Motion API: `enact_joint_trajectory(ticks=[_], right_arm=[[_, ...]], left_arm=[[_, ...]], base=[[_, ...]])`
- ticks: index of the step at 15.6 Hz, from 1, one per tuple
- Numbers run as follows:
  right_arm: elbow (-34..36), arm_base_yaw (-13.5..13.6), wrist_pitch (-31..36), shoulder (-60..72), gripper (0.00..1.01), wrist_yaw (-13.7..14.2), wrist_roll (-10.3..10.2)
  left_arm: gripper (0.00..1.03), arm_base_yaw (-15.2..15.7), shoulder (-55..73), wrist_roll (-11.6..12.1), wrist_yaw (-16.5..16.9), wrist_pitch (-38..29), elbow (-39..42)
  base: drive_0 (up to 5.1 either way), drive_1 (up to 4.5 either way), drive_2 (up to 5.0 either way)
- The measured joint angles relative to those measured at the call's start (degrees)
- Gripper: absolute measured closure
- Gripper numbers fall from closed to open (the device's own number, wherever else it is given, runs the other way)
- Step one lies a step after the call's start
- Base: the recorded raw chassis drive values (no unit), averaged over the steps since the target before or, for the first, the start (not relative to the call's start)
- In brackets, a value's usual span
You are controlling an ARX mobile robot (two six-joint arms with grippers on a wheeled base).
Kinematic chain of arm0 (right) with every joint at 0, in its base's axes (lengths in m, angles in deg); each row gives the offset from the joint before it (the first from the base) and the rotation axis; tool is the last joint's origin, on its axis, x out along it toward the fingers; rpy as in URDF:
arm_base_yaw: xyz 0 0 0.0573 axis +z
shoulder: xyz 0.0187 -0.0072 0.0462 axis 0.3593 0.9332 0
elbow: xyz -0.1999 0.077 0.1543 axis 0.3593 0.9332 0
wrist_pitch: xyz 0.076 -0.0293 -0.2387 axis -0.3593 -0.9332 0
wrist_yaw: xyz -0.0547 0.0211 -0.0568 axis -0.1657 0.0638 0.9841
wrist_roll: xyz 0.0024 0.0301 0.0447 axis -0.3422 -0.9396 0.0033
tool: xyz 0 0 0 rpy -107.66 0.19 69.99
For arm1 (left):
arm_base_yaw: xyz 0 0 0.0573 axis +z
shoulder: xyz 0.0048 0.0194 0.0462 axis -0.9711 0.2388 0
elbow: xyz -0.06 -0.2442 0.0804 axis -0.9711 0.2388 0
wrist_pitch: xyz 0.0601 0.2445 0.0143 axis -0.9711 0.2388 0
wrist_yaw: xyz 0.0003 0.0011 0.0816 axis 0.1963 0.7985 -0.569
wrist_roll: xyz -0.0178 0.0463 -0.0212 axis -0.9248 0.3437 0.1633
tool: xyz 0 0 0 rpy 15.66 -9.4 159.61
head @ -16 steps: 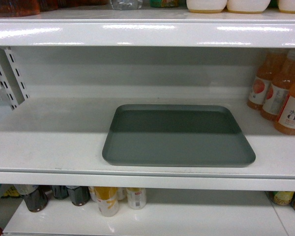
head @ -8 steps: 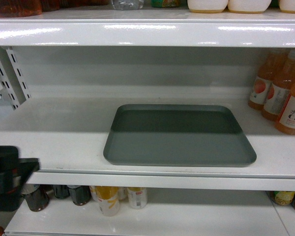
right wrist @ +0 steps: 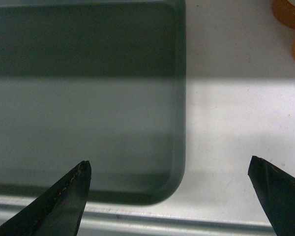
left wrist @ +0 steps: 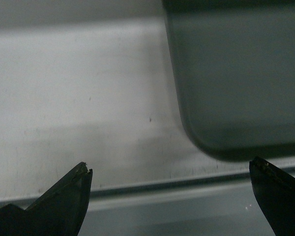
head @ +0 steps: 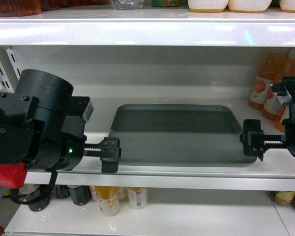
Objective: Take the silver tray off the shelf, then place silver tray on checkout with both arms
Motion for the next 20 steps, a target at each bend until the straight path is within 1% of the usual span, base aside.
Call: enact_joint_trajectory(ticks=[2, 3, 5, 7, 8, 10, 11, 12, 13, 16, 17, 18, 19, 20], right_arm=[[-7.7, -0.4, -4.2, 5.4, 0.03, 1.0, 0.0], [-11.8, -0.7, -6.4, 7.8, 0.03, 1.6, 0.0], [-17.4, -0.7, -9.5, 11.2, 0.03, 2.4, 0.1], [-23.8, -0.3, -15.2, 15.5, 0.03, 2.8, 0.2], [-25.2, -0.3, -16.8, 16.7, 0.03, 3.3, 0.2], [-29.2, -0.3, -21.3, 19.7, 0.03, 3.7, -0.2], [-30.5, -0.3, -22.6, 20.3, 0.03, 3.3, -0.3], [-31.2, -0.3, -24.3, 20.4, 0.04, 3.3, -0.2], [-31.5, -0.3, -24.9, 20.5, 0.10, 3.3, 0.0], [-31.6, -0.2, -25.4, 20.7, 0.38, 2.0, 0.2], [-31.3, 0.1, -25.3, 20.7, 0.52, 1.9, 0.3], [-29.2, 0.0, -22.9, 20.2, 0.86, 2.5, 0.4], [-28.5, 0.0, -22.8, 19.6, 0.98, 2.1, -0.4], [-27.4, 0.0, -22.1, 19.1, 0.98, 2.0, -1.3]], left_arm=[[0.05, 0.0, 3.6, -0.2, -1.3, 2.0, -6.2], [0.05, 0.1, 5.0, -1.0, -1.4, 3.5, -8.8], [0.05, 0.1, 7.9, -1.6, -1.5, 5.3, -12.6], [0.05, 0.2, 11.4, -1.9, -2.8, 7.3, -15.8], [0.05, 0.3, 11.7, -2.5, -3.0, 8.7, -16.8], [0.05, 0.3, 12.9, -2.9, -3.0, 9.6, -19.1], [0.05, 0.3, 13.0, -2.8, -2.3, 10.6, -19.5], [0.08, 0.0, 13.1, -2.6, -2.3, 12.6, -20.2], [0.15, 0.0, 13.1, -2.6, -2.0, 13.5, -20.6], [0.42, 0.0, 13.1, -2.7, -0.7, 14.9, -20.6], [0.56, 0.0, 13.1, -3.1, 0.3, 14.9, -20.5], [0.89, 0.1, 12.5, -4.7, 1.6, 13.3, -18.4], [1.00, 0.5, 11.9, -6.6, 2.5, 12.1, -17.3], [1.00, 0.5, 11.3, -7.6, 2.2, 10.8, -16.1]], base=[[0.0, 0.00, 0.0], [0.0, 0.00, 0.0], [0.0, 0.00, 0.0], [0.0, 0.00, 0.0], [0.0, 0.00, 0.0], [0.0, 0.00, 0.0], [0.0, 0.00, 0.0], [0.0, 0.00, 0.0], [0.0, 0.00, 0.0], [0.0, 0.00, 0.0], [0.0, 0.00, 0.0], [0.0, 0.00, 0.0], [0.0, 0.00, 0.0], [0.0, 0.00, 0.0]])
